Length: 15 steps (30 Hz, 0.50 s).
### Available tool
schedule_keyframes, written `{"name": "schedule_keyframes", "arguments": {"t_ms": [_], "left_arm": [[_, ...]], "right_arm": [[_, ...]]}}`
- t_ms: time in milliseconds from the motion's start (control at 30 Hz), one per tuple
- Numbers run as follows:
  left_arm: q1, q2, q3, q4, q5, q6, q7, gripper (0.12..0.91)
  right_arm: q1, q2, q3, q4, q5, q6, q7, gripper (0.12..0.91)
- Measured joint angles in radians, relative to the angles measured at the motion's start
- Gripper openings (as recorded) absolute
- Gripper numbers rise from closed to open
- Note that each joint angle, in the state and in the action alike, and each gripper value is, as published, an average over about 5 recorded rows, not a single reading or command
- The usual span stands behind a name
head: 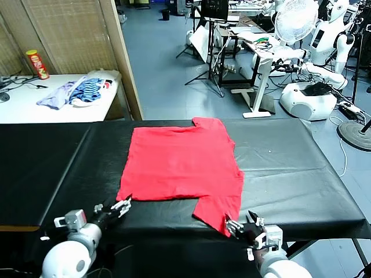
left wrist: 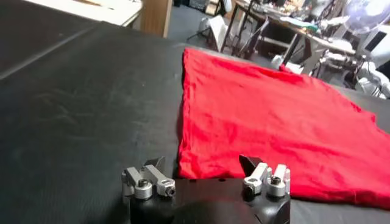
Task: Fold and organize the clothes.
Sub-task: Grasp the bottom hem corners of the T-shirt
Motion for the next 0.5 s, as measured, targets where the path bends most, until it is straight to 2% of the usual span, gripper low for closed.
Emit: {"name": "schedule_keyframes", "arguments": {"t_ms": [100,167,233,433,500], "left_arm": [[0.001,-0.003,0.000,0.003,0.008,0.001,0.001,0.798],[0.002,-0.005,0.001,0.007,0.012,0.001,0.002,0.793],[0.002,-0.007,0.003,0.012,0.015,-0.001,0.002,0.752],[-0.002,-0.013,0.010,0.034,0.021,-0.022,0.006,0.463],[-0.002,-0.015,0.012,0.040,0.023,-0.030,0.011,0.362]], "right_arm": [[0.002,0.002,-0.002,-0.008,-0.006,0.001,-0.001,0.747],[0.004,0.005,-0.004,-0.017,-0.012,0.003,-0.003,0.676],[0.005,0.009,-0.005,-0.026,-0.018,0.008,-0.005,0.575],[0.001,0.019,-0.009,-0.041,-0.028,0.018,-0.007,0.251],[-0.004,0.020,-0.008,-0.038,-0.029,0.021,-0.005,0.179]]}}
